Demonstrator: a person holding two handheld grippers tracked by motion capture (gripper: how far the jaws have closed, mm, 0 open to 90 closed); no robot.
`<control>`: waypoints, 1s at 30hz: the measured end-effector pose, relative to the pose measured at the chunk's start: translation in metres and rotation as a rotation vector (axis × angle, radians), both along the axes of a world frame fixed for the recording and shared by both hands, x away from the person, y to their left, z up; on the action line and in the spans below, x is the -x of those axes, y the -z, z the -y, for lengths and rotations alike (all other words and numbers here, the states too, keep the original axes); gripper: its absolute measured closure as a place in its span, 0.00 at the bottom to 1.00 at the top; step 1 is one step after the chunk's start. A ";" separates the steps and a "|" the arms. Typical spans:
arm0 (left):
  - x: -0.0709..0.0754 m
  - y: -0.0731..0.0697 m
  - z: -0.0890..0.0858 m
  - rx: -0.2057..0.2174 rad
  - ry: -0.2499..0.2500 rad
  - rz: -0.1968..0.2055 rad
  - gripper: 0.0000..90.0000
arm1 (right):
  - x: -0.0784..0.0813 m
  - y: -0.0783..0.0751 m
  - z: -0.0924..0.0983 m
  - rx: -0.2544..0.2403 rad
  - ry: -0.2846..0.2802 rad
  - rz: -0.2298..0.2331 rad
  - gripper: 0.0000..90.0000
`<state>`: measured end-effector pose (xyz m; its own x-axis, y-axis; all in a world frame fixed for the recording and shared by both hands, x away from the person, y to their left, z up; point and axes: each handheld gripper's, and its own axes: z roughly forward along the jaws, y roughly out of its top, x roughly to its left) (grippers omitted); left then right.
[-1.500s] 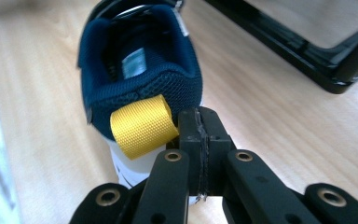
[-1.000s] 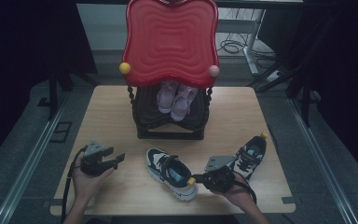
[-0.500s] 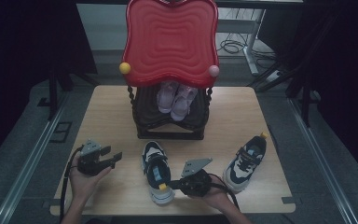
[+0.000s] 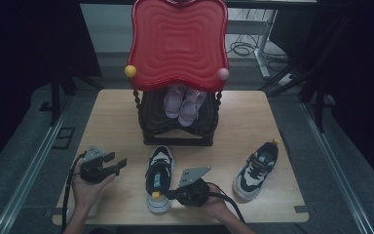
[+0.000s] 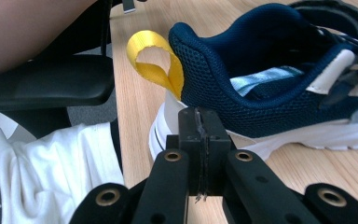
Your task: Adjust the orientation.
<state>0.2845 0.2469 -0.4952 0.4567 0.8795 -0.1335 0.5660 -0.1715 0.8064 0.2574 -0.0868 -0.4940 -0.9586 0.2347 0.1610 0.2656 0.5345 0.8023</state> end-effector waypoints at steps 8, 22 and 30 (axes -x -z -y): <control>0.001 -0.002 -0.003 0.003 -0.004 0.006 0.47 | 0.000 0.003 -0.018 -0.017 -0.020 0.004 0.98; 0.001 -0.003 -0.008 0.012 -0.015 0.006 0.47 | -0.005 0.009 -0.047 -0.054 -0.020 0.010 0.98; 0.001 -0.003 -0.007 0.008 -0.009 0.003 0.46 | -0.005 0.009 -0.039 -0.054 -0.002 0.013 0.98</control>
